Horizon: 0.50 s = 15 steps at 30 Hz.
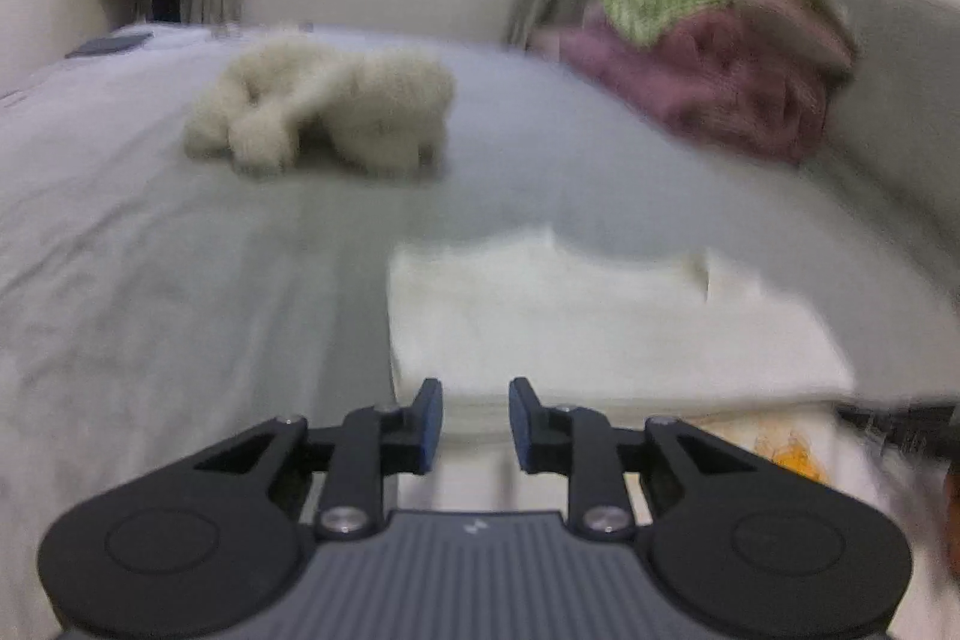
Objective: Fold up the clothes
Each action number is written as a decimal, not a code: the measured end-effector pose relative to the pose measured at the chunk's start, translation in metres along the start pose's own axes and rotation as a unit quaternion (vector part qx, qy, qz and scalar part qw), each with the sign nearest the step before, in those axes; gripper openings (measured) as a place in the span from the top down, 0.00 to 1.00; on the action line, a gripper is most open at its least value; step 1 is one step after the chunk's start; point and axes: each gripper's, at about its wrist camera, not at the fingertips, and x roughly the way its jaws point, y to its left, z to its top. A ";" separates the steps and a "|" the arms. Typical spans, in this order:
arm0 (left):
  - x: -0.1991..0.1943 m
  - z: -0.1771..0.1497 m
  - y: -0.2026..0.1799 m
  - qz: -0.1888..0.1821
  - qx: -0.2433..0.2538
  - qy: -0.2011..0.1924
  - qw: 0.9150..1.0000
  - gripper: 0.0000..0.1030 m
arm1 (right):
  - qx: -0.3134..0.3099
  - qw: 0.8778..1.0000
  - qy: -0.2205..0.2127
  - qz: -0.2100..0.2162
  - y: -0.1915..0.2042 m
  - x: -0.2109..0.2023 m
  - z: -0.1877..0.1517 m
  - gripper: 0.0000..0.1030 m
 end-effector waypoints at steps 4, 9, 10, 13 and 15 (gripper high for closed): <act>-0.017 -0.023 0.004 -0.002 -0.020 0.031 0.999 0.77 | 0.019 1.000 -0.014 0.008 -0.003 -0.022 -0.009 0.82; -0.039 -0.043 -0.004 0.016 0.005 0.056 0.998 0.78 | -0.003 1.000 0.005 0.010 0.012 -0.049 -0.037 0.82; -0.043 -0.047 -0.003 0.017 0.004 0.062 0.998 0.78 | -0.007 1.000 0.009 0.009 0.013 -0.055 -0.041 0.83; -0.057 -0.059 0.001 0.014 -0.003 0.075 0.997 0.78 | -0.021 1.000 0.020 0.003 0.017 -0.072 -0.053 0.83; -0.069 -0.068 0.000 0.011 -0.001 0.083 0.997 0.79 | -0.037 0.999 0.030 -0.007 0.019 -0.083 -0.067 0.82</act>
